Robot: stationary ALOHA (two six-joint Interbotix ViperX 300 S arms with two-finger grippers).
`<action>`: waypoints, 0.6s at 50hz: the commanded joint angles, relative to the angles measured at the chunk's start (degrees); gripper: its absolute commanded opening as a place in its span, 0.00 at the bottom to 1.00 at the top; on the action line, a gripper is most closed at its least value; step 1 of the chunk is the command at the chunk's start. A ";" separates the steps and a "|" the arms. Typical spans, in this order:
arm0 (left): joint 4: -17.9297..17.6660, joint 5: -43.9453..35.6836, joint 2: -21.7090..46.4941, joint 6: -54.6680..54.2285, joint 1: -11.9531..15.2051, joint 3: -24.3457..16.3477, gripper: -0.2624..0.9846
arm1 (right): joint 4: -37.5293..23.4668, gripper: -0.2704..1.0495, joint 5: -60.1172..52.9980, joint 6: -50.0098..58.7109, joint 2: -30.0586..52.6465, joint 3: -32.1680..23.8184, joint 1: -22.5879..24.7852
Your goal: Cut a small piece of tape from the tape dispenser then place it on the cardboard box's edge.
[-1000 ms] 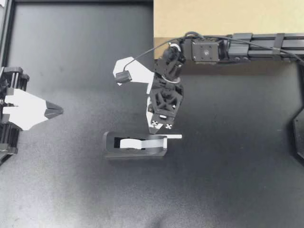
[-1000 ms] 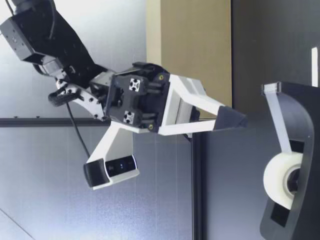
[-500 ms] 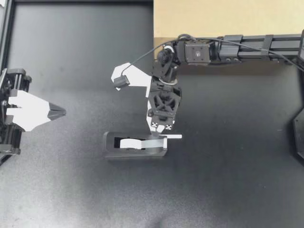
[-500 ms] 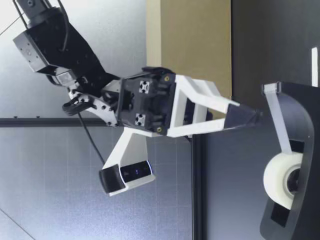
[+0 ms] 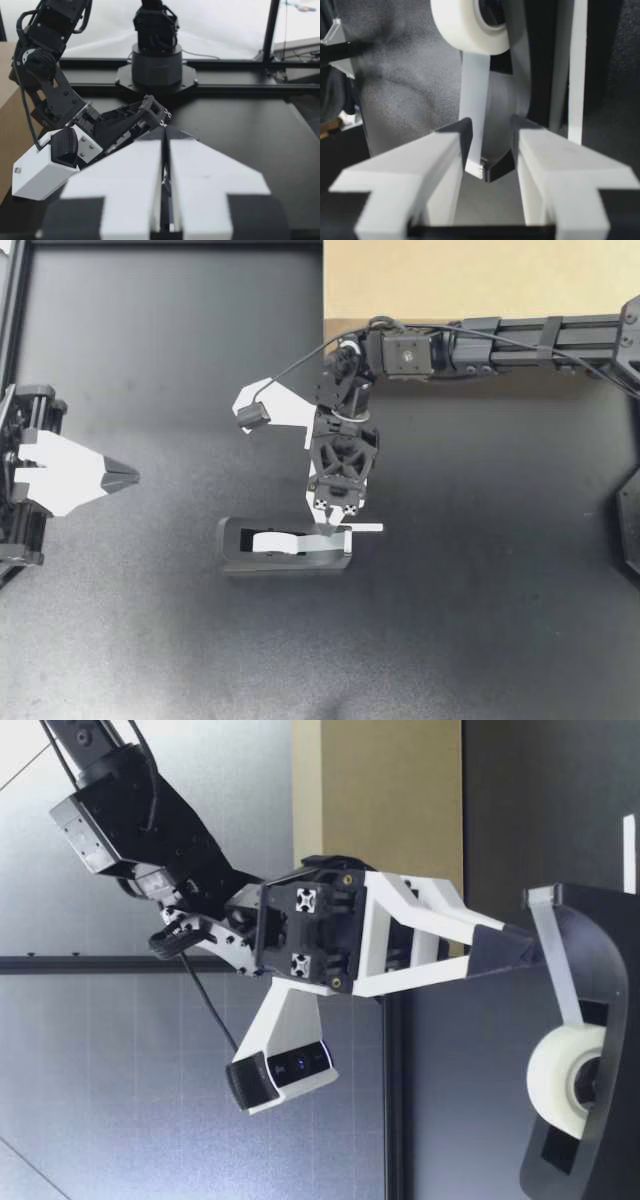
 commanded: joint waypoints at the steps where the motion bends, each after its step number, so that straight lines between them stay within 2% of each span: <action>1: -0.09 -0.53 0.26 0.18 -0.18 -0.62 0.11 | 0.44 0.52 0.53 -0.09 -1.14 -1.05 -0.09; 25: 0.00 -0.53 0.26 0.18 -0.09 -0.62 0.11 | 0.44 0.52 0.79 0.26 -0.62 -1.14 1.58; 30: -0.09 -0.53 0.26 0.18 -0.18 -0.62 0.11 | 0.44 0.48 0.97 0.26 -0.70 -1.05 1.67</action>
